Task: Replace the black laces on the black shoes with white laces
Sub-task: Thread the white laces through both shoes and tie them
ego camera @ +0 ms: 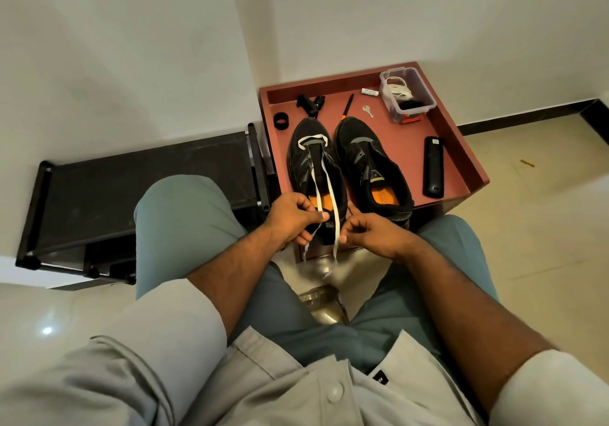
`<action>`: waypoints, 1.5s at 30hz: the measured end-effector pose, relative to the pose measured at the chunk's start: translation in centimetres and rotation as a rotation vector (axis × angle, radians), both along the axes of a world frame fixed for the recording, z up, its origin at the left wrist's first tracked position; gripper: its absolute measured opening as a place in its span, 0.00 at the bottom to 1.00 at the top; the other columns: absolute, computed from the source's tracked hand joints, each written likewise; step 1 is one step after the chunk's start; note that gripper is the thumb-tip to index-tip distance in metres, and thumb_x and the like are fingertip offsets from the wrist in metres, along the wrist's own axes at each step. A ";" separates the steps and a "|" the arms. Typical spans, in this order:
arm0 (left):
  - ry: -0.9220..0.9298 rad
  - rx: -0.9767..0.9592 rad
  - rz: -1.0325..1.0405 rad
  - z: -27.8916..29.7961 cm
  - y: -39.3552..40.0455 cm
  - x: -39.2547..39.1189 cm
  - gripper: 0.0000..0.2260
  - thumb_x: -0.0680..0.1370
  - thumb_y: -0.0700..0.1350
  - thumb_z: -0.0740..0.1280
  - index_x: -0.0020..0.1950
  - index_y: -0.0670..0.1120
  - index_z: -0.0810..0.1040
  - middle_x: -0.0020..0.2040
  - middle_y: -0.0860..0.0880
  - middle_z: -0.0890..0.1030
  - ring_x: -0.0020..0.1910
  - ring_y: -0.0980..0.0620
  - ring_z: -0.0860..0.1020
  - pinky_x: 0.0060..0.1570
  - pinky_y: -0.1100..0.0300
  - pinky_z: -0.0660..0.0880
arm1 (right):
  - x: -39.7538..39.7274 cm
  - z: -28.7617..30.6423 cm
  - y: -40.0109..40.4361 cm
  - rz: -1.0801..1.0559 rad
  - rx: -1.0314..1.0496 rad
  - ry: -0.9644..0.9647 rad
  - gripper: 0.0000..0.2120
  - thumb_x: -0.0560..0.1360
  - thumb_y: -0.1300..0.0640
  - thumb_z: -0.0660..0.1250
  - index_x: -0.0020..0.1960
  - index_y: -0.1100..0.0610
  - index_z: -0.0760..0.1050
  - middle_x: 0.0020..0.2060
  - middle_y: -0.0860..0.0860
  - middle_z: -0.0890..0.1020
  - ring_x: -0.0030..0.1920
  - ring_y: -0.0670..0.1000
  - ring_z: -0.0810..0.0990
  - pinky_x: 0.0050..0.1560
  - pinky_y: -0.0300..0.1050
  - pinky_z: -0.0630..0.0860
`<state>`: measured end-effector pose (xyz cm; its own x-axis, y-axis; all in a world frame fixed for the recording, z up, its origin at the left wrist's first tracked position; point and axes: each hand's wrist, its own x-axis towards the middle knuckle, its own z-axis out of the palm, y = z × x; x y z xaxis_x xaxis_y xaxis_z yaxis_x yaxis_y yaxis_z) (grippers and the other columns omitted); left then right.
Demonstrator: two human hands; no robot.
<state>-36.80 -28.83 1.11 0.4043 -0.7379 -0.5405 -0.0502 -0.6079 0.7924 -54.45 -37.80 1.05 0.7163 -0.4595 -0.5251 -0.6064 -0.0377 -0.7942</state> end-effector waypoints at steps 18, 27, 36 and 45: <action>-0.196 -0.016 -0.177 -0.6 0.3 0.3 0.21 0.69 0.49 0.78 0.61 0.53 0.78 0.42 0.52 0.81 0.26 0.57 0.78 0.26 0.62 0.75 | 3.9 0.0 0.1 -0.381 -0.355 0.035 0.06 0.75 0.58 0.68 0.40 0.57 0.76 0.38 0.52 0.80 0.40 0.51 0.78 0.45 0.49 0.76; -0.429 -0.018 -0.167 -0.7 -0.2 -0.1 0.12 0.69 0.53 0.77 0.49 0.54 0.80 0.42 0.60 0.78 0.45 0.55 0.79 0.44 0.53 0.79 | 0.4 0.4 1.4 0.083 -0.047 0.309 0.05 0.77 0.60 0.66 0.42 0.55 0.77 0.39 0.51 0.80 0.41 0.50 0.77 0.48 0.49 0.77; 0.111 0.002 0.054 0.9 -0.4 0.4 0.07 0.76 0.46 0.72 0.53 0.45 0.80 0.44 0.46 0.81 0.29 0.50 0.80 0.26 0.59 0.78 | 3.2 0.5 0.6 -0.396 -0.367 0.024 0.10 0.75 0.50 0.70 0.50 0.55 0.77 0.42 0.48 0.80 0.41 0.44 0.77 0.35 0.34 0.68; 0.255 0.021 0.120 1.9 -0.7 0.1 0.04 0.77 0.40 0.67 0.50 0.40 0.79 0.41 0.43 0.82 0.26 0.49 0.78 0.28 0.56 0.80 | 4.1 -0.7 1.9 -0.451 -0.451 -0.031 0.08 0.76 0.57 0.68 0.54 0.57 0.81 0.45 0.48 0.82 0.47 0.46 0.80 0.46 0.36 0.74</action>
<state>-36.65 -29.48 2.98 0.3368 -0.6805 -0.6508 0.2222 -0.6142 0.7572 -50.39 -35.86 0.37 0.4129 -0.8905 -0.1914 -0.6176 -0.1193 -0.7774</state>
